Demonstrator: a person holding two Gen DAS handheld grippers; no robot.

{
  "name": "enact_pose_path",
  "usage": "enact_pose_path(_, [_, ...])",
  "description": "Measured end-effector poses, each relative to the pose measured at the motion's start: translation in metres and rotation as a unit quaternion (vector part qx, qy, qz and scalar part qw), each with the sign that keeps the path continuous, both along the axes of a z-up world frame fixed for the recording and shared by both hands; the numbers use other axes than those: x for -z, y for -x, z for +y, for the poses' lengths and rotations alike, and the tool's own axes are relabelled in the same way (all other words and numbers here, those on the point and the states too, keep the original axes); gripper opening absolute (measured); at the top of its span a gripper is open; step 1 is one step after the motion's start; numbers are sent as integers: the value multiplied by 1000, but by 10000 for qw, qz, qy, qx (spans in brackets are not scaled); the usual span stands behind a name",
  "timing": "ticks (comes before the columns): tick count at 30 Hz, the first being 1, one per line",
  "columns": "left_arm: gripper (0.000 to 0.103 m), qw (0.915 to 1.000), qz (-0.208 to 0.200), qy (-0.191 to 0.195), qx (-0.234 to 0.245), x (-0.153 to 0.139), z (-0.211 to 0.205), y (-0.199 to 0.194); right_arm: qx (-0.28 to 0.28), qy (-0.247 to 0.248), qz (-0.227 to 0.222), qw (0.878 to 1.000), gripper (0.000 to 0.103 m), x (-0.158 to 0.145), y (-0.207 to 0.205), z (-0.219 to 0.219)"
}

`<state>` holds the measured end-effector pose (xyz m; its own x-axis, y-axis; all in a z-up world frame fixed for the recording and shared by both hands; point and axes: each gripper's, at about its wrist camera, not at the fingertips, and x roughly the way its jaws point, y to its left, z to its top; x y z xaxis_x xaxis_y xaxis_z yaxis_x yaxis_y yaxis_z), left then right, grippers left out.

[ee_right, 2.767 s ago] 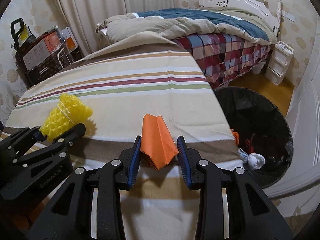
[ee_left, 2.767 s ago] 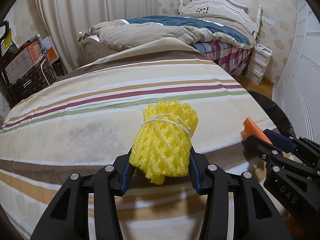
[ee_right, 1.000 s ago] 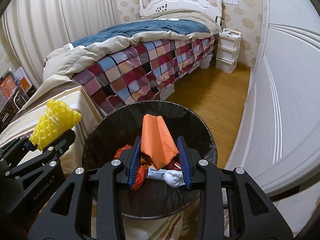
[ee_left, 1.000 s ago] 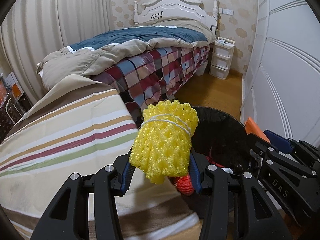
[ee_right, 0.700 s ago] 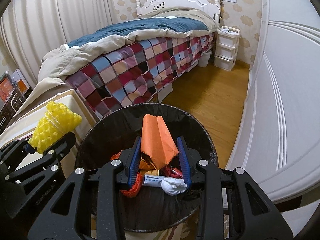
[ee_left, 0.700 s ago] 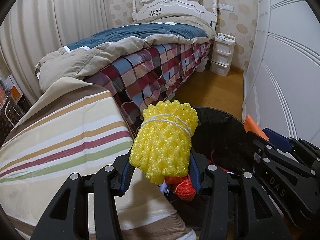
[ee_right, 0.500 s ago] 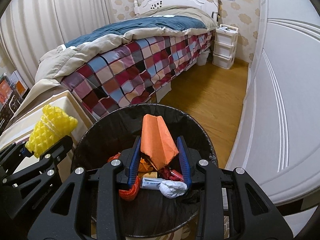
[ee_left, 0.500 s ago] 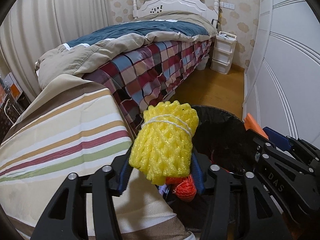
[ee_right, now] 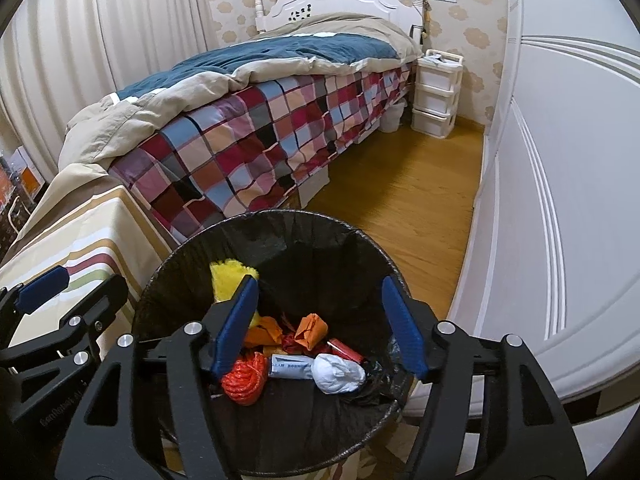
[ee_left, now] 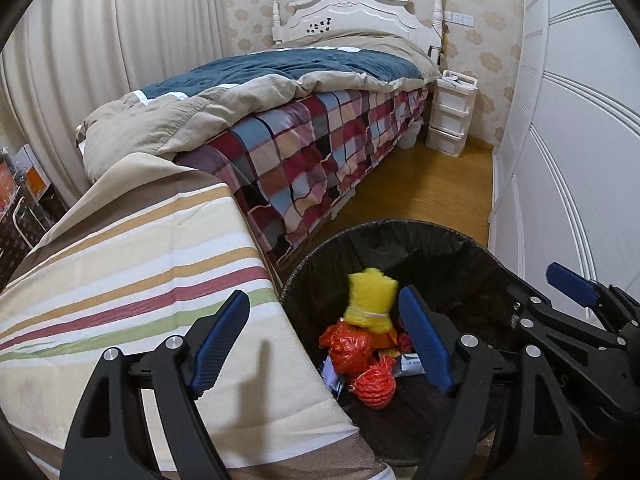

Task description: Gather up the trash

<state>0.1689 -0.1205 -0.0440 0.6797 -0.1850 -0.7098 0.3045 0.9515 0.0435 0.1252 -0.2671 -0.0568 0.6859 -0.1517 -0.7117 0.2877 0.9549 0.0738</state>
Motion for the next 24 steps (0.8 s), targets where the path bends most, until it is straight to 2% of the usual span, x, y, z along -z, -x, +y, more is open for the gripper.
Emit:
enact_pose_path(6, [80,10000,-22,31,-73,-2,5,0,150,71,-112,9998,88,-6,7,-1])
enact_pose_path(9, [81,9999,-47,8,-123,-3,8,1,265,189,-225,9992,93,-11,11,0])
enact_pose_path(24, [83,9994,-206,92,-270,-18,29,19,177,147,-302,9993,94,-22,30,10])
